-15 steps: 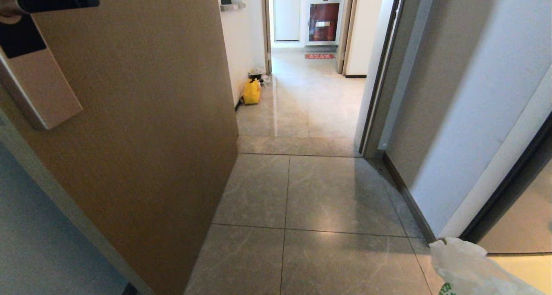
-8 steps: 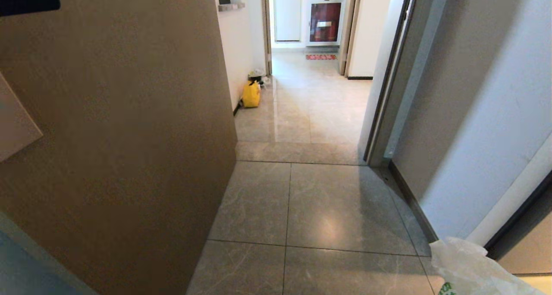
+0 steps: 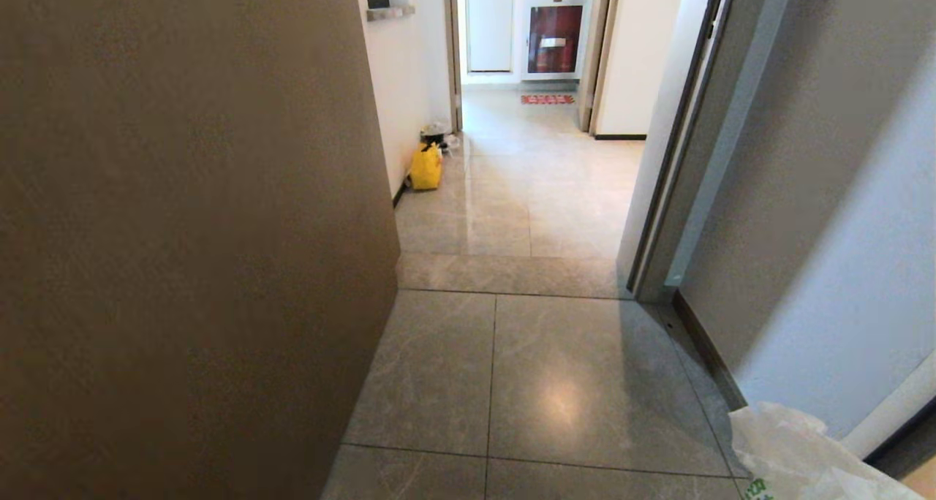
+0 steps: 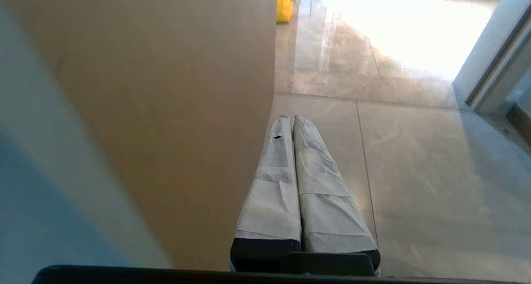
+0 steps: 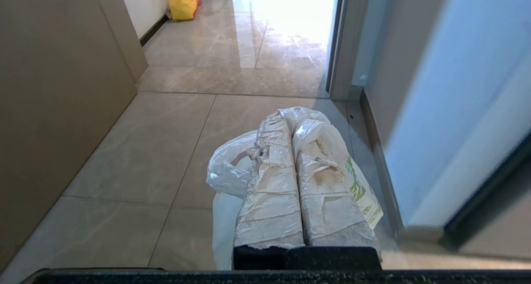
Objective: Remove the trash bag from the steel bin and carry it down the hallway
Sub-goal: Put the trash bag at the door
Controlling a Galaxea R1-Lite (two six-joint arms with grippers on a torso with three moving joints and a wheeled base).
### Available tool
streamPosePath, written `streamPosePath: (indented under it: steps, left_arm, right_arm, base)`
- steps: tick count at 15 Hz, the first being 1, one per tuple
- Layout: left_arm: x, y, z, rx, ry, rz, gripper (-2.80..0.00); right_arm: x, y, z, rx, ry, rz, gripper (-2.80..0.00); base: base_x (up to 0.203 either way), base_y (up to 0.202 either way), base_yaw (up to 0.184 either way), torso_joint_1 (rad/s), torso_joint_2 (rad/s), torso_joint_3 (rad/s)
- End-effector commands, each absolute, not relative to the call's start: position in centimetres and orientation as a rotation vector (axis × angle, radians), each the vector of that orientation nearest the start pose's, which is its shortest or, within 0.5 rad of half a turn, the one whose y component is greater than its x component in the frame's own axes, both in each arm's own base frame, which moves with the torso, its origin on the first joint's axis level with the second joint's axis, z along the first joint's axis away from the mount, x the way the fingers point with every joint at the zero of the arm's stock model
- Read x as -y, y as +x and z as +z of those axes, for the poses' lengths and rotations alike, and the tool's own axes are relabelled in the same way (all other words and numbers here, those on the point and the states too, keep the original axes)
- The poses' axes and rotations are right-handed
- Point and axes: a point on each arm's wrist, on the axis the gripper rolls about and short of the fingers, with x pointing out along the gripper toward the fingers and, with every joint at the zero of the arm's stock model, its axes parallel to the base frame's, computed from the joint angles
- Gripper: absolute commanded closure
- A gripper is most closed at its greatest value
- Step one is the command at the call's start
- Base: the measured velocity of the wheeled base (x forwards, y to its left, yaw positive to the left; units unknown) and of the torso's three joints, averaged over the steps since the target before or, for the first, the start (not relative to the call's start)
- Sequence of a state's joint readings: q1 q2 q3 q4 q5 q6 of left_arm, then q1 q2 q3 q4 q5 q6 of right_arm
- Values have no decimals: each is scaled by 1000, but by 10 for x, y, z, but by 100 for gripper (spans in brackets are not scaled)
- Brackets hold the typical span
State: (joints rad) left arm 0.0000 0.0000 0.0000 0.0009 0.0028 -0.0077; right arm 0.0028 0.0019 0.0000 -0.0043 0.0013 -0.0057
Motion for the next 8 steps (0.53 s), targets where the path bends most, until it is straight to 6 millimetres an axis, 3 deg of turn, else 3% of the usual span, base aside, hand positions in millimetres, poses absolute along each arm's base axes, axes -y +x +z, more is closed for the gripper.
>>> streamPosePath:
  steps: [1,8]
  left_arm:
    - [0,-23,75,-2,-8,3,0]
    - [0,-23,75,-2,-9,3,0]
  right_arm:
    - [0,-23,76,3,-6,5,0]
    - [0,-23,76,3,-6,5,0]
  base:
    - [194,0,3,2,-1,2]
    - [193,0,0,2,2,4]
